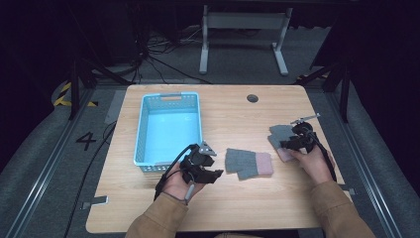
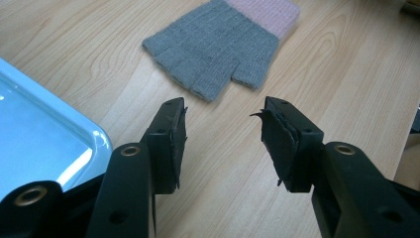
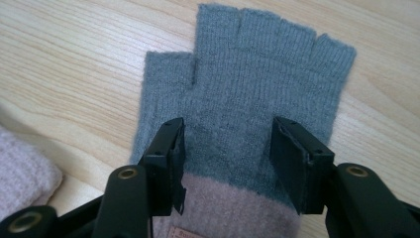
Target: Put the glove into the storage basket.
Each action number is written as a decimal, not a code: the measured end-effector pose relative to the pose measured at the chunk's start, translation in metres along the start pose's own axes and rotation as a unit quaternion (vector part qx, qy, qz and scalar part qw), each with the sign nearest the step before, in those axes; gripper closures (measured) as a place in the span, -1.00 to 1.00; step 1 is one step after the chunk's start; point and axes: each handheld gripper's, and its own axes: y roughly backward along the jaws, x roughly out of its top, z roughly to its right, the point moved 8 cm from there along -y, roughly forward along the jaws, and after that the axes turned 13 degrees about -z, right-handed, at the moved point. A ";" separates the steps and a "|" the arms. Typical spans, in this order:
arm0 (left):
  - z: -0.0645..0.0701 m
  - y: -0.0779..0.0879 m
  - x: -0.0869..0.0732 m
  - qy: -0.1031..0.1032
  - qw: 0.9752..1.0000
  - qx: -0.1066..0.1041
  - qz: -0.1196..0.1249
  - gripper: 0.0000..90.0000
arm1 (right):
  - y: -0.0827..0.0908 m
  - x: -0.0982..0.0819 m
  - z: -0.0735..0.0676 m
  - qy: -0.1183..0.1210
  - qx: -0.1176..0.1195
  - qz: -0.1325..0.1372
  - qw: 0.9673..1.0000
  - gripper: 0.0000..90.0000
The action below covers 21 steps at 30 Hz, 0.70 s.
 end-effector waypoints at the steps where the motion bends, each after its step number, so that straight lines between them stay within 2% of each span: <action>1: 0.000 0.000 0.000 0.000 1.000 0.000 0.000 0.17 | -0.001 0.000 0.000 -0.004 0.001 -0.001 1.000 0.09; 8: 0.001 0.000 0.000 0.000 1.000 0.000 0.000 0.16 | -0.002 0.001 -0.001 -0.021 0.001 -0.004 1.000 0.34; 14: 0.001 0.000 0.001 0.000 1.000 0.000 0.000 0.17 | 0.000 0.000 0.000 -0.029 0.007 -0.005 1.000 0.76; 17: 0.001 0.000 0.000 0.000 1.000 -0.001 -0.001 0.17 | 0.000 -0.001 0.001 -0.029 0.004 -0.007 1.000 0.86; 21: 0.001 0.000 0.000 0.000 1.000 -0.001 0.000 0.17 | 0.002 -0.001 0.001 -0.032 0.002 -0.006 0.999 0.89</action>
